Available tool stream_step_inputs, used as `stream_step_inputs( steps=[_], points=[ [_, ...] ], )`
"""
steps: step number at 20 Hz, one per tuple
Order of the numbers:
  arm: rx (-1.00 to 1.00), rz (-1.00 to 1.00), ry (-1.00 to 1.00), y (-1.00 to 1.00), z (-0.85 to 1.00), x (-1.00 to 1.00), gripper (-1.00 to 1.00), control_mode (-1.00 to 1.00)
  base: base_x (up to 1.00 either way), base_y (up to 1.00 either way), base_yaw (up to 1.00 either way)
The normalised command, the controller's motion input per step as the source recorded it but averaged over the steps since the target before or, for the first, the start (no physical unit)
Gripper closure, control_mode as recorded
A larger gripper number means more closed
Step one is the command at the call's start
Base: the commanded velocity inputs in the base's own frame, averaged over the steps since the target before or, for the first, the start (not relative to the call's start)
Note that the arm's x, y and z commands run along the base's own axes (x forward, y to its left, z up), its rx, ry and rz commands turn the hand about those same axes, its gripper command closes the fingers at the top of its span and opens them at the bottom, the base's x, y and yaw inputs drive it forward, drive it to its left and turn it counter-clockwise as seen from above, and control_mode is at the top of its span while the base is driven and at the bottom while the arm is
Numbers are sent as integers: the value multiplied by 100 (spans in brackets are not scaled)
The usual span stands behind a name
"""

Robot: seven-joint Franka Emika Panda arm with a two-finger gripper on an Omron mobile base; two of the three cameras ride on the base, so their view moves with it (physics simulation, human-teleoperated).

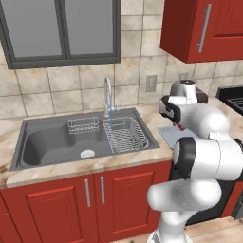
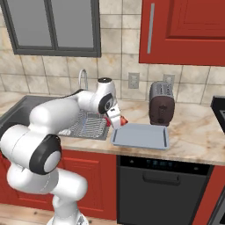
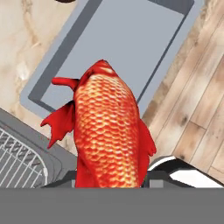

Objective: Take the fish out of the fridge, briefly rinse it in the sink, and place it on the tray next to the sink.

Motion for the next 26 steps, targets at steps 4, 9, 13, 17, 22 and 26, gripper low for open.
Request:
stream_step_inputs(
  steps=[4,9,13,17,22,26],
  points=[
    [-2,-6,0,-69,-9,9,100,-100,0,0,0],
    [0,1,0,-50,-28,9,100,-100,0,0,0],
    [0,0,0,-28,-33,13,100,-100,0,0,0],
    [0,0,0,-21,-14,23,100,-100,0,0,0],
    [0,-1,0,-5,-7,23,100,-100,0,0,0],
    [0,-1,0,0,-32,22,100,-100,0,0,0]
  ],
)
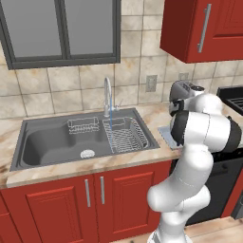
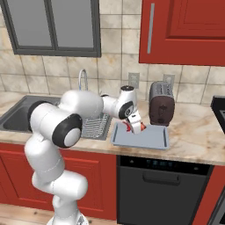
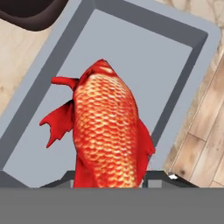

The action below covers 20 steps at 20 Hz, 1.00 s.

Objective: Take the fish out of the fridge, briefly rinse it in the sink, and place it on the tray next to the sink.

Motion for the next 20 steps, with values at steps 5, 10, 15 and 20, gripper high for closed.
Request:
stream_step_inputs(
  steps=[5,10,15,20],
  points=[
    [0,0,0,-2,-42,19,100,-100,0,0,0],
    [0,-1,0,-6,-23,23,100,-100,0,0,0],
    [0,-1,0,-11,-8,22,100,-100,0,0,0],
    [0,-2,0,-2,-5,24,-100,-100,0,0,0]
  ],
)
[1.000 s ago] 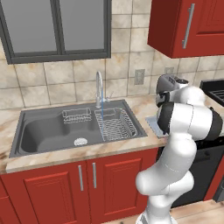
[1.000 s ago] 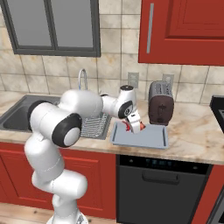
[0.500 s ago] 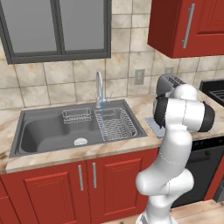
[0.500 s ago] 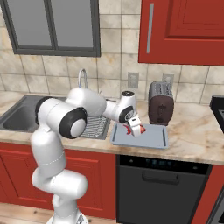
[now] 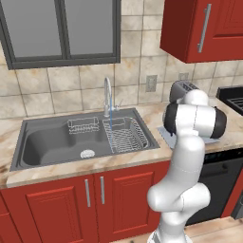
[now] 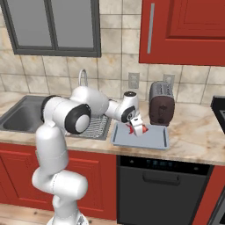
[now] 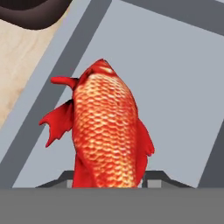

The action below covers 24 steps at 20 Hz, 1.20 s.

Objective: Take the fish out of the fridge, briefly rinse it in the sink, and place it on the tray next to the sink.

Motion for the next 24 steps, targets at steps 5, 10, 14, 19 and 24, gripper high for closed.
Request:
stream_step_inputs(
  steps=[5,10,14,19,24],
  points=[
    [0,-3,0,0,1,35,-100,-100,0,0,0],
    [0,-10,1,0,36,25,-100,-100,0,0,0],
    [0,-16,0,11,88,-79,-100,-100,0,0,0],
    [-1,-7,0,51,62,-100,-100,-100,0,0,0],
    [-18,0,-9,99,20,-100,-100,-100,0,0,0]
  ],
)
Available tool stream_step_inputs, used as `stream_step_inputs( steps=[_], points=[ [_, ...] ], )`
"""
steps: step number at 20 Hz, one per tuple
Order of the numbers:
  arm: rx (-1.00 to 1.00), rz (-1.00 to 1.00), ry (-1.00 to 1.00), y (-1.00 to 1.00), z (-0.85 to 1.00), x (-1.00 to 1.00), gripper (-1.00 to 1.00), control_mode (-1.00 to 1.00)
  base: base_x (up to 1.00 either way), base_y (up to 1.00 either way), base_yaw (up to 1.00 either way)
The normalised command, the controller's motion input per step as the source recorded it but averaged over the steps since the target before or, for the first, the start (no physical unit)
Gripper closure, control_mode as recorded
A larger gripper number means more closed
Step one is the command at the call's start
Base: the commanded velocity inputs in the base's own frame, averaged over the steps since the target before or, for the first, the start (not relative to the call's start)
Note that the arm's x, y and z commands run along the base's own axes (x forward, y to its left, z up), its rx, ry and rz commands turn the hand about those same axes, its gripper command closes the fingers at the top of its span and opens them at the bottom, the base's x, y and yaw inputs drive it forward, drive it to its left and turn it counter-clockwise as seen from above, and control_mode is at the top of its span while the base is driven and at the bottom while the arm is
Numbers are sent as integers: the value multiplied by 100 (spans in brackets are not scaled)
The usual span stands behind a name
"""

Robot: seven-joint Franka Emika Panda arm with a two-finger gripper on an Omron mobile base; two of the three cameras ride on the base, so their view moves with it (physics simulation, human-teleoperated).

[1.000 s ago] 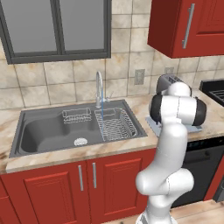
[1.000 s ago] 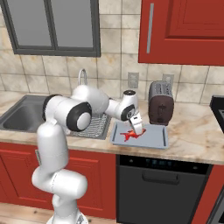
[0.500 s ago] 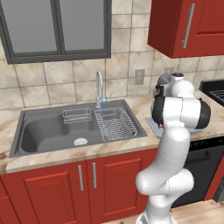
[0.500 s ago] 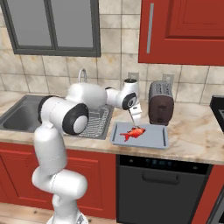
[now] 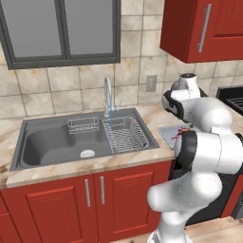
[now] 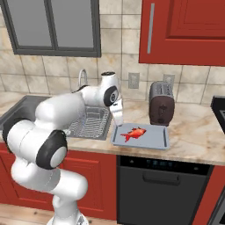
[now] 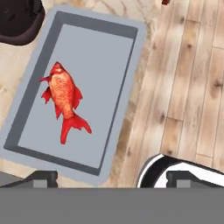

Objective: Take the fish out of the fridge, briefly rinse it in the sink, and place it on the tray next to the sink.

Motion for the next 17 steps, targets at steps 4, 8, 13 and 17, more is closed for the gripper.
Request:
stream_step_inputs(
  steps=[4,8,13,17],
  points=[
    [-28,0,-21,100,-16,-100,-100,-100,0,0,0],
    [-34,5,-28,100,-26,-100,-100,-100,0,0,0],
    [-33,16,-51,82,24,-99,-100,-100,0,0,0],
    [-28,18,-59,64,74,-92,-100,-100,0,0,0]
  ],
)
